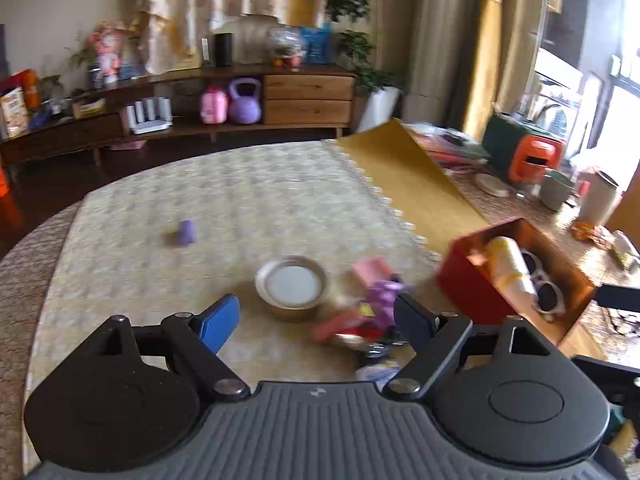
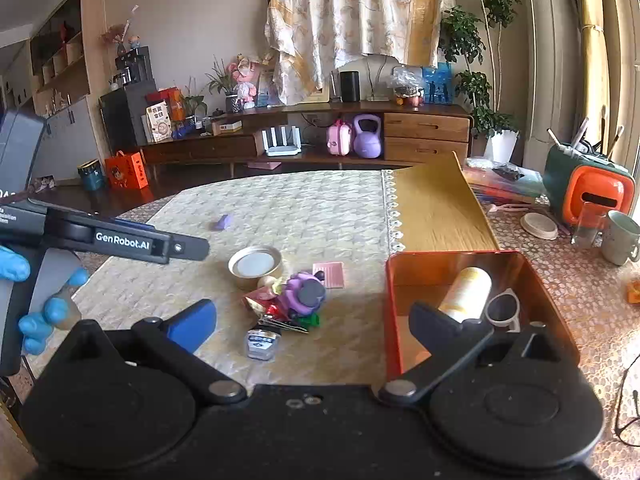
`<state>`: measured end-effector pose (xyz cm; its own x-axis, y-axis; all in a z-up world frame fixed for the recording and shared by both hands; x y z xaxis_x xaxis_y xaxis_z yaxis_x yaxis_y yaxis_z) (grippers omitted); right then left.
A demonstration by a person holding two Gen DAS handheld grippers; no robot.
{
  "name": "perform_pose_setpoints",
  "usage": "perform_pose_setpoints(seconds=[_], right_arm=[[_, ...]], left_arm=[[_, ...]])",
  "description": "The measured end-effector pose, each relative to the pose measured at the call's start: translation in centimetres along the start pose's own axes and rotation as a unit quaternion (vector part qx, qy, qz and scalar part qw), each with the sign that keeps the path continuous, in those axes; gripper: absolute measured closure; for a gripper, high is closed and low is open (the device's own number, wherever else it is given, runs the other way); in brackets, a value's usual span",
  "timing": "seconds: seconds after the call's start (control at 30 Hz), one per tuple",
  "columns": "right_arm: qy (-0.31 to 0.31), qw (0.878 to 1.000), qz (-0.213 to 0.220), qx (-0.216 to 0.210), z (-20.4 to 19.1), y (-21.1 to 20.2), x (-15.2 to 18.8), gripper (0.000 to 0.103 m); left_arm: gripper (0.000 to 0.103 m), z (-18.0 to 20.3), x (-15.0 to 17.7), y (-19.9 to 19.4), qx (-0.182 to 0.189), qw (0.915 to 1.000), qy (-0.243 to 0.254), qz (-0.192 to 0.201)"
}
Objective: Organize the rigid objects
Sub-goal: 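Grasp the purple block with the left tool while the right tool moves toward the glass jar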
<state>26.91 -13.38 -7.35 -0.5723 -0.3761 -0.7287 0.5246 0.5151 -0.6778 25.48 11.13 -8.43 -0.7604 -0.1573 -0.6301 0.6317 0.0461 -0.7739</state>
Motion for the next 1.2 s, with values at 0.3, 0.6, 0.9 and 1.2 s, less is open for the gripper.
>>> perform_pose_setpoints(seconds=[0.3, 0.6, 0.9, 1.2], right_arm=[[0.001, 0.999, -0.031, -0.015, -1.4, 3.0, 0.9, 0.0], [-0.05, 0.996, -0.069, -0.035, -5.2, 7.0, 2.1, 0.002], [-0.043, 0.992, -0.112, -0.044, -6.0, 10.9, 2.9, 0.009], [-0.043, 0.989, -0.135, -0.047, -6.2, 14.1, 3.0, 0.02]], left_arm=[[0.018, -6.5, -0.6, 2.4, -0.035, 0.9982, -0.048, -0.001], [0.018, -12.4, -3.3, 7.7, -0.089, 0.9921, -0.089, -0.003], [0.018, -15.7, -5.7, 14.5, -0.098, 0.9878, -0.119, -0.021], [0.018, -17.4, -6.7, 19.3, -0.107, 0.985, -0.133, -0.022]])
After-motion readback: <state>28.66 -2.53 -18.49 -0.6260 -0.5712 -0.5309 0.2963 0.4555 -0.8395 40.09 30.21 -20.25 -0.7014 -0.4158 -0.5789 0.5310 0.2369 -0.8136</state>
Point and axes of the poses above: each gripper's, at about its wrist camera, not at the fingertips, and y roughly the way its jaws point, z to its right, x to its underside, the point moved 10 cm from there along y, roughly the way its jaws point, and after that the axes turned 11 degrees about -z, right-handed, at the moved point
